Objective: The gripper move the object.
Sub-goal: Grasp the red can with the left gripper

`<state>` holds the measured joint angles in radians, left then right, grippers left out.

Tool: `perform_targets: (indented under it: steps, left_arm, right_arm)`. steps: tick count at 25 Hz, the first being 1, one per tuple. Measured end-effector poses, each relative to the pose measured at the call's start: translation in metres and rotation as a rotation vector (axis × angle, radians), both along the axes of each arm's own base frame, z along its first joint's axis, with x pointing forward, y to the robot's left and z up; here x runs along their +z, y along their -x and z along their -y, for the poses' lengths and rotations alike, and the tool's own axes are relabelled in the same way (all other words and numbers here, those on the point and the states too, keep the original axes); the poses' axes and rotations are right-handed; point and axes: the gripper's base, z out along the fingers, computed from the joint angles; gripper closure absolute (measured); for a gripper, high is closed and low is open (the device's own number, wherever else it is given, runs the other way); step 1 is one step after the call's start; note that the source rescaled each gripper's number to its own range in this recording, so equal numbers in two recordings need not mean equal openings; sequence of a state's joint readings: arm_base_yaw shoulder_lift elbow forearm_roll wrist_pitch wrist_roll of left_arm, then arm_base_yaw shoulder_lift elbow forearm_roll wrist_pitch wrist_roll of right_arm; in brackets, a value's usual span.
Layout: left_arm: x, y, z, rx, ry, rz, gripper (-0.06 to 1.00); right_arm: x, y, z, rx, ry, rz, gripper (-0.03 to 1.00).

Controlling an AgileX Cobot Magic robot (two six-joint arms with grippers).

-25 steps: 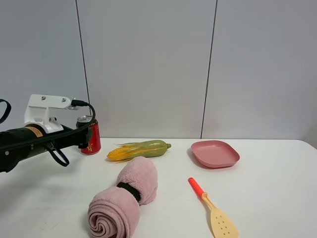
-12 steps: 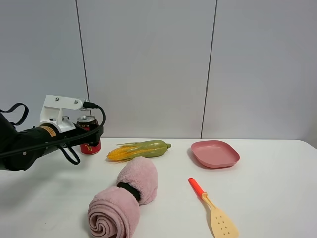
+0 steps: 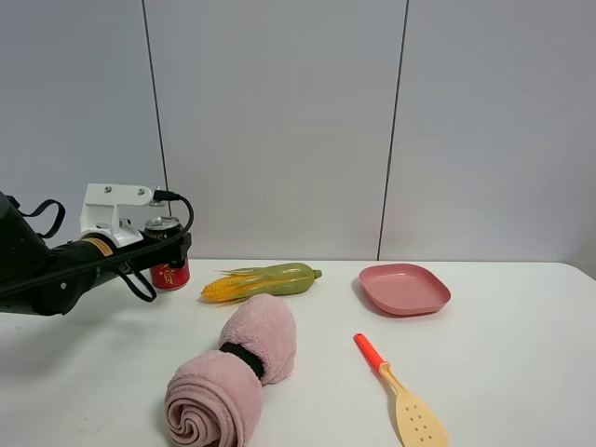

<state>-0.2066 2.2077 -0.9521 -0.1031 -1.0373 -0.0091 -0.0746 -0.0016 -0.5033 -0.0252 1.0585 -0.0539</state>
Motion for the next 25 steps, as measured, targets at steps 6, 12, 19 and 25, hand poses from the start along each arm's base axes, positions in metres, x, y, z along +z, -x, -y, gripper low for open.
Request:
perform_targets:
  steps: [6,12,19,25]
  left_arm:
    - [-0.009,-0.01,0.001,-0.002,0.0,0.002,-0.06]
    - [-0.016,-0.019,0.005,-0.018,-0.003,0.011,-0.06]
    - [-0.027,-0.03,0.007,-0.018,-0.002,0.016,-0.06]
    - [-0.032,-0.032,-0.001,-0.003,-0.005,0.008,-0.03]
  right_arm:
    - [0.0,0.0,0.0,0.0,0.0,0.0,-0.03]
    - [0.0,0.0,0.0,0.0,0.0,0.0,-0.03]
    - [0.0,0.0,0.0,0.0,0.0,0.0,-0.03]
    - [0.0,0.0,0.0,0.0,0.0,0.0,-0.03]
